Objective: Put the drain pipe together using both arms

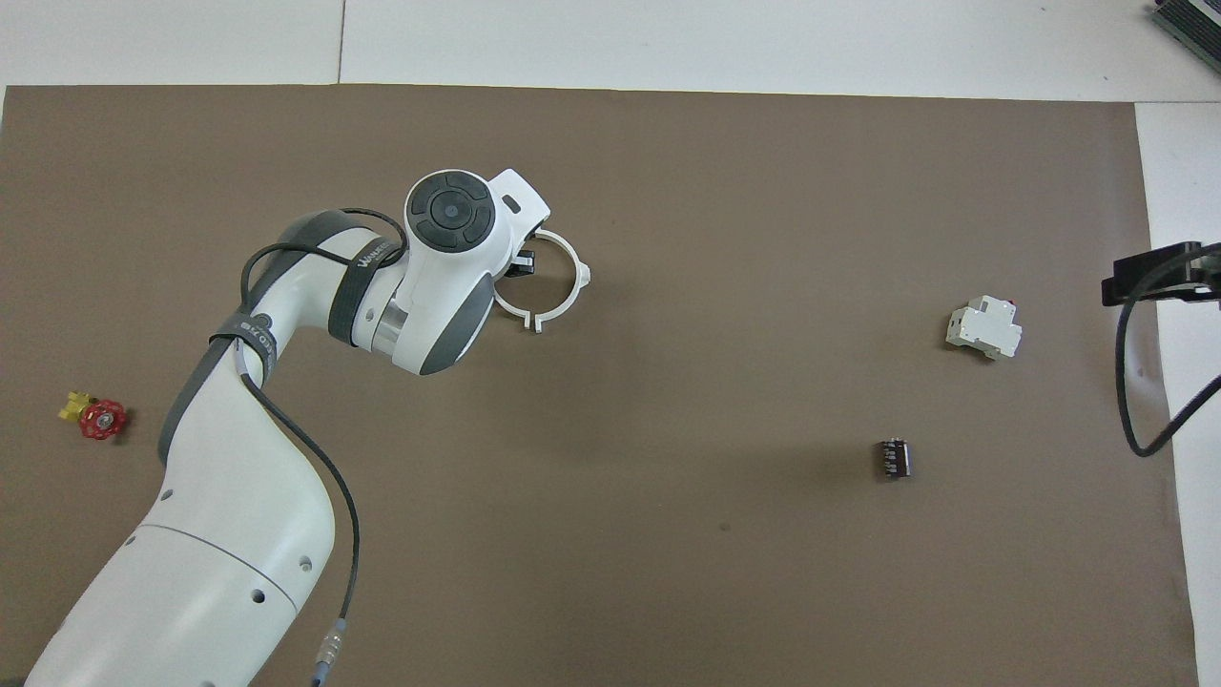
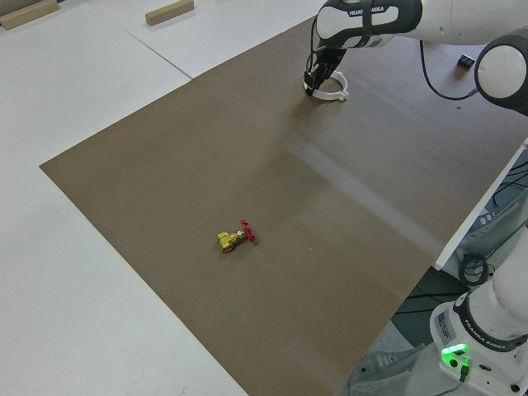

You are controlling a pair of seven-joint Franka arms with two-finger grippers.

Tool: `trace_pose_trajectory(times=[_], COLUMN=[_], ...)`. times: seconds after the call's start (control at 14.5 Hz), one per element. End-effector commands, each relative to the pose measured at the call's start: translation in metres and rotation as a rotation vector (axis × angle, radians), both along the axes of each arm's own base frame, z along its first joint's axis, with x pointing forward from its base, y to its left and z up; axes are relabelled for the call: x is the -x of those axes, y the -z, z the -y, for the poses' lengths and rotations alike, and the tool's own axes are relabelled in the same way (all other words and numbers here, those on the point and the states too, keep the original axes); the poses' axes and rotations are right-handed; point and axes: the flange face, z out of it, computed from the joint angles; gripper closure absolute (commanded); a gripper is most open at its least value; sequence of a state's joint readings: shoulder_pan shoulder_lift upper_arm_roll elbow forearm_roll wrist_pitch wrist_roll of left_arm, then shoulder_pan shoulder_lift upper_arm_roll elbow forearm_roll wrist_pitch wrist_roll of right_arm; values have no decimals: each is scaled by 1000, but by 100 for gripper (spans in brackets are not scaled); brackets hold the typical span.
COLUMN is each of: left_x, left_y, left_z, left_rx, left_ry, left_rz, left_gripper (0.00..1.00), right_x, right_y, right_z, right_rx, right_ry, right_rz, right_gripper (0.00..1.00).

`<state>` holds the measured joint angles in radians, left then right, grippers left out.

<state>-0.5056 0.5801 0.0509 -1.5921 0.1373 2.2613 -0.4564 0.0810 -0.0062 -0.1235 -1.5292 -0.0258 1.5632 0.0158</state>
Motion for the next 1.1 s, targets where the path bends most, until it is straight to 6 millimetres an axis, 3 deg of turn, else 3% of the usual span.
trace_pose_trajectory(times=[0.0,0.28,0.69,1.03], left_x=[31,32,37,36], left_y=[27,27,26,25], left_z=[33,34,45,47], left_rx=[10,14,44,64], left_ry=[12,7,-1,-17], left_rz=[-31,-31,-39,-28], left_gripper=[100,100,100,100], right_x=[8,6,3,5], right_y=[2,6,-10,-3], right_z=[-1,-2,0,-6], right_rx=[-21,-21,-18,-99], right_ry=[-14,-13,-11,17], right_rz=[12,2,55,30], right_gripper=[1,1,0,1])
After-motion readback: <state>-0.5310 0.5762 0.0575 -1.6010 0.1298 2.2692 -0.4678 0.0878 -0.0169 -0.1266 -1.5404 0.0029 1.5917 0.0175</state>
